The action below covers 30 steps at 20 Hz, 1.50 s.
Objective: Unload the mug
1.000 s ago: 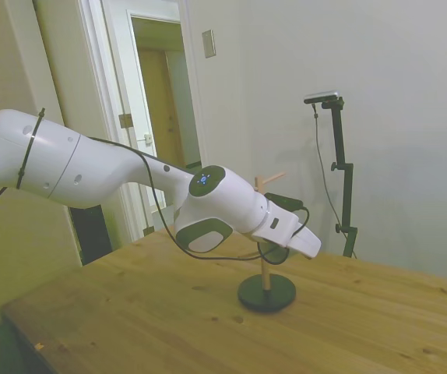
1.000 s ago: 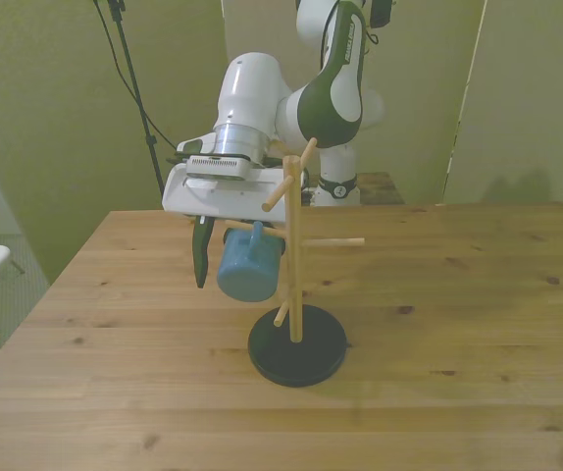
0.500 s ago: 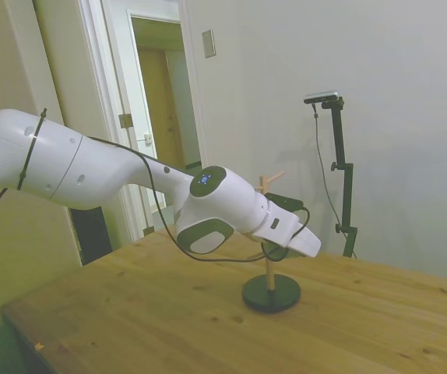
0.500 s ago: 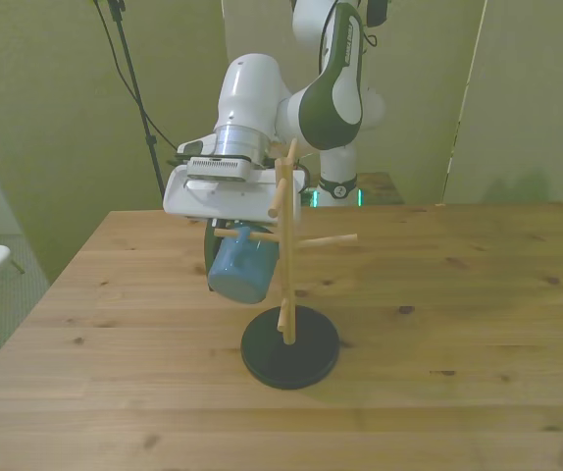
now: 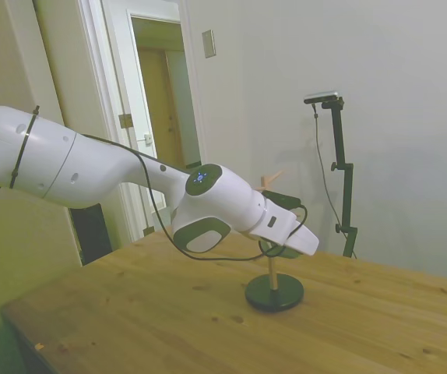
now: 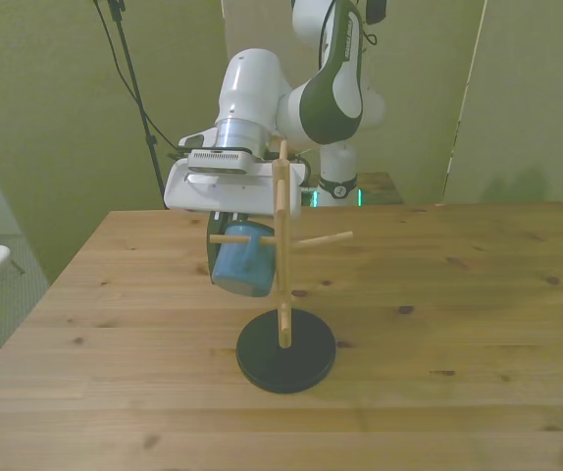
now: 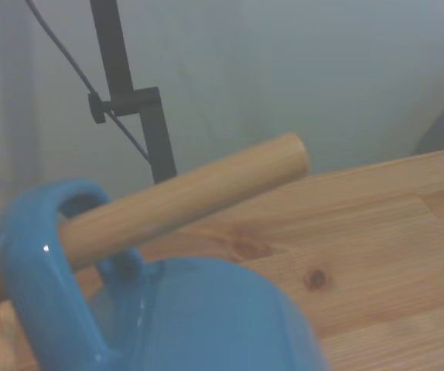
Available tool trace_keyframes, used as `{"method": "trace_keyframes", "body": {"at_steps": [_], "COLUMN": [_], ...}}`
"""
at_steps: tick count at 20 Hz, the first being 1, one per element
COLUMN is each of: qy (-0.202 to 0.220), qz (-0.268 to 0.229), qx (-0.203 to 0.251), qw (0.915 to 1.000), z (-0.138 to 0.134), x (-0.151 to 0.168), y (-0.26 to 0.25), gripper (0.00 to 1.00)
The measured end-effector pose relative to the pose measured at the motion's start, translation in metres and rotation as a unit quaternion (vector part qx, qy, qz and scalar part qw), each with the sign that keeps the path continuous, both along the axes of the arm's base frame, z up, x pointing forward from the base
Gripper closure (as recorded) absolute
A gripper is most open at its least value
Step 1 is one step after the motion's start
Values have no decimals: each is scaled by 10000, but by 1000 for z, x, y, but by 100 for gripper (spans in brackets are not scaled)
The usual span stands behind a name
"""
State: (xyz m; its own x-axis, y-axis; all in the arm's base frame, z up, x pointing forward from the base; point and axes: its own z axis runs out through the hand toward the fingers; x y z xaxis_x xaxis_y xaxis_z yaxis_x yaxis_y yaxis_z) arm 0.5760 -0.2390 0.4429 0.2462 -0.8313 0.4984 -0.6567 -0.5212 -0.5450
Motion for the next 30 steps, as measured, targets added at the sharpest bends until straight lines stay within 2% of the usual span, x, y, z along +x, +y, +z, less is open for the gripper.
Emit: {"method": "trace_keyframes", "body": {"at_steps": [11, 25, 30], "qy": [-163, -330, -314], "qz": [-251, -491, -433], "qx": [343, 974, 1068], "qw": [9990, 9935, 9928], "z": [14, 8, -1], "x": [-15, -33, -39], "y": [-22, -57, -61], "gripper": [100, 100, 100]}}
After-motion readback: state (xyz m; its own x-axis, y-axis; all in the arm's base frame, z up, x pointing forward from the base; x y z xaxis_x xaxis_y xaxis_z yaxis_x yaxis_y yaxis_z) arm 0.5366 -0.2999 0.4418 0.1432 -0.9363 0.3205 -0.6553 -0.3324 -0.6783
